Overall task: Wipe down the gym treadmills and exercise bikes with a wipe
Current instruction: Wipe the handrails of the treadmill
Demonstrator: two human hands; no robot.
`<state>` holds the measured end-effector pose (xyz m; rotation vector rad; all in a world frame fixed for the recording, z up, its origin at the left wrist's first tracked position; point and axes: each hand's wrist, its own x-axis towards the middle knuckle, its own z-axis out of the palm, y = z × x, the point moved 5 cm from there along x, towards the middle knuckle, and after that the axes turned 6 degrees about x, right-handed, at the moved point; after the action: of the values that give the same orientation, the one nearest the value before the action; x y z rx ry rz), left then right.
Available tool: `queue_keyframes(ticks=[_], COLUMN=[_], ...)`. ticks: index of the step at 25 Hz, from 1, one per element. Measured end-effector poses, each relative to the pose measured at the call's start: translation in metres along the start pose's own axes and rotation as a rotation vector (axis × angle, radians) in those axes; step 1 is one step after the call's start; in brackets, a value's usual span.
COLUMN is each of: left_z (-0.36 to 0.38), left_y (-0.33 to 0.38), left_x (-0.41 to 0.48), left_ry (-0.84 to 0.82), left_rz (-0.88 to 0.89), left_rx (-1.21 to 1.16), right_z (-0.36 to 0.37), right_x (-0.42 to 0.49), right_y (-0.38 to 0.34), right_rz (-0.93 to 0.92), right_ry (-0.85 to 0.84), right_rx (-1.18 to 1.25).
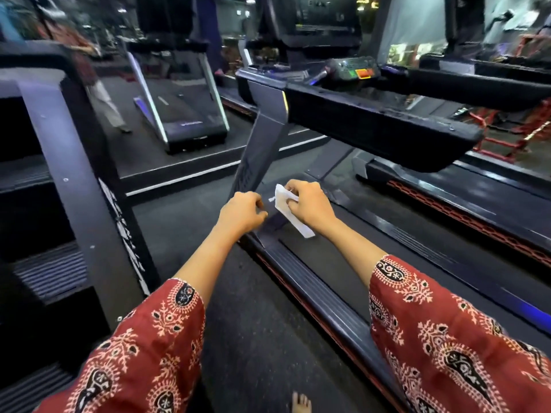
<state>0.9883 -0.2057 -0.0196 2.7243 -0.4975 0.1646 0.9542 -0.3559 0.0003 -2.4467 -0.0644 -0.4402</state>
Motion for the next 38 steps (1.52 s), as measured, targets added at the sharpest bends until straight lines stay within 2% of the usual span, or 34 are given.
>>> queue_keyframes(ticks=[4, 8, 15, 20, 27, 31, 38], left_z=[0.004, -0.008, 0.002, 0.000, -0.018, -0.002, 0.004], left_y=[-0.030, -0.062, -0.145, -0.227, -0.320, -0.369, -0.446], left_x=[0.077, 0.138, 0.213, 0.299, 0.425, 0.475, 0.617], left_ry=[-0.028, 0.066, 0.066, 0.069, 0.040, -0.032, -0.009], left_rz=[-0.121, -0.225, -0.369, -0.368, -0.287, -0.268, -0.232], left_rx=[0.026, 0.026, 0.041, 0.054, 0.057, 0.052, 0.015], right_z=[0.024, 0.052, 0.140, 0.202, 0.273, 0.316, 0.387], right_x=[0.097, 0.182, 0.287, 0.380, 0.510, 0.566, 0.701], right_y=[0.015, 0.016, 0.011, -0.001, -0.021, -0.018, 0.000], right_rz=[-0.037, -0.115, -0.158, -0.177, -0.109, -0.085, -0.014], right_ry=[-0.080, -0.149, -0.291, -0.310, -0.240, -0.272, -0.233], right_rx=[0.045, 0.061, 0.123, 0.124, 0.168, 0.147, 0.191])
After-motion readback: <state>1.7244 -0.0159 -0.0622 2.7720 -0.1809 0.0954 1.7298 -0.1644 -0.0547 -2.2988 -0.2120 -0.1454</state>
